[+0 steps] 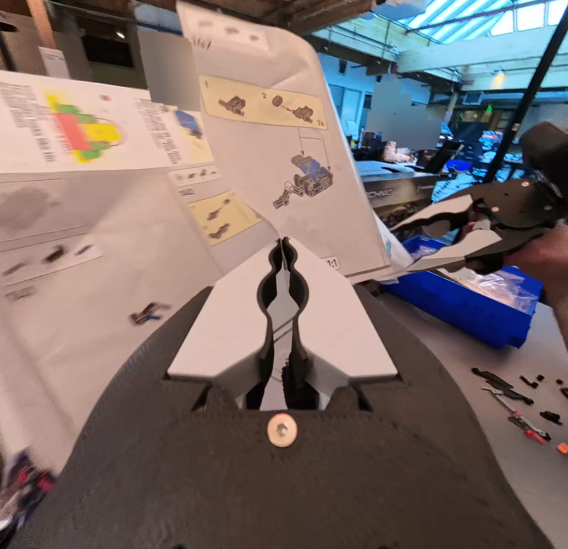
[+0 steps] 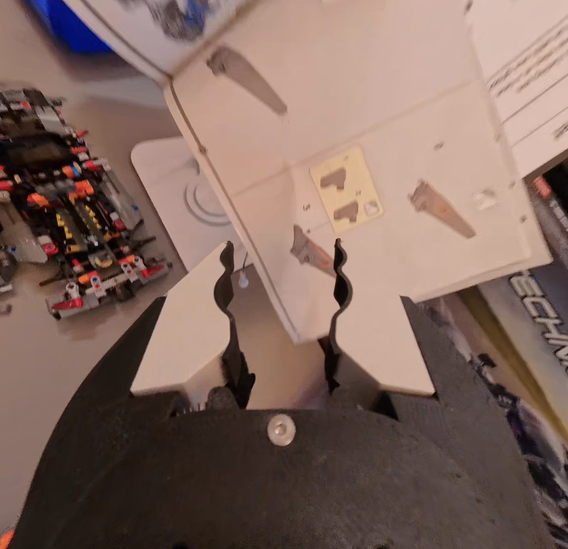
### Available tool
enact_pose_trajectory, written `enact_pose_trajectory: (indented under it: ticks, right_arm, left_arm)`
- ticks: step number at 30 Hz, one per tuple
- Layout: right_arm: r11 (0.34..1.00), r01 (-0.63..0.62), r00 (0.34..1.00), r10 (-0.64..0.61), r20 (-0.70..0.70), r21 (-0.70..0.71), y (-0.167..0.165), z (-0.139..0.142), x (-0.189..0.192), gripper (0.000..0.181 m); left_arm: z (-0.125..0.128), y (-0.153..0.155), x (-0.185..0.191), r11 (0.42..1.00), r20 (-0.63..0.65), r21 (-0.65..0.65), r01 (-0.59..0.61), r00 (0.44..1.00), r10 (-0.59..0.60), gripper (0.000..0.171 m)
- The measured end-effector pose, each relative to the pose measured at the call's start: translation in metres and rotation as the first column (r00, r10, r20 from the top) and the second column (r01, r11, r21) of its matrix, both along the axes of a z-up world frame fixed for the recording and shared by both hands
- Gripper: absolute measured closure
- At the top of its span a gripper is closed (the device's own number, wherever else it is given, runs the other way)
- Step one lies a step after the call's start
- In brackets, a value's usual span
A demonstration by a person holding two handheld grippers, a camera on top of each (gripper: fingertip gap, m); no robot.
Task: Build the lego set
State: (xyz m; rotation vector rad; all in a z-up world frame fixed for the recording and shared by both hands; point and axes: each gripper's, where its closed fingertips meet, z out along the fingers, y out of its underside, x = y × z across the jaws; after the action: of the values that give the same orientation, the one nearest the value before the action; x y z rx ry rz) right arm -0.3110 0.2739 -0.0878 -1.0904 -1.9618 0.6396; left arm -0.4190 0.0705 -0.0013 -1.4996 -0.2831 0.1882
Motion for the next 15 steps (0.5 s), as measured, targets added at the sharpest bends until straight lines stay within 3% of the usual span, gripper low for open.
enact_pose_trajectory:
  ticks: [3,9,15]
  right_arm:
    - [0.999,0.037,0.996,-0.035,0.078,-0.022,0.011,-0.013,0.008,0.119]
    - [0.999,-0.005,0.999,0.006,0.035,-0.034,0.006,0.000,0.012,0.123]
    - [0.999,-0.039,0.998,0.038,0.045,0.018,-0.005,0.000,0.014,0.123]
  left_arm:
    - [-0.003,-0.032,-0.017,0.996,-0.023,0.006,-0.090,0.996,0.090,0.171]
    - [-0.011,-0.072,-0.037,0.983,-0.030,0.011,-0.185,0.982,0.185,0.171]
    - [-0.029,-0.083,-0.048,0.976,-0.005,0.012,-0.217,0.976,0.218,0.171]
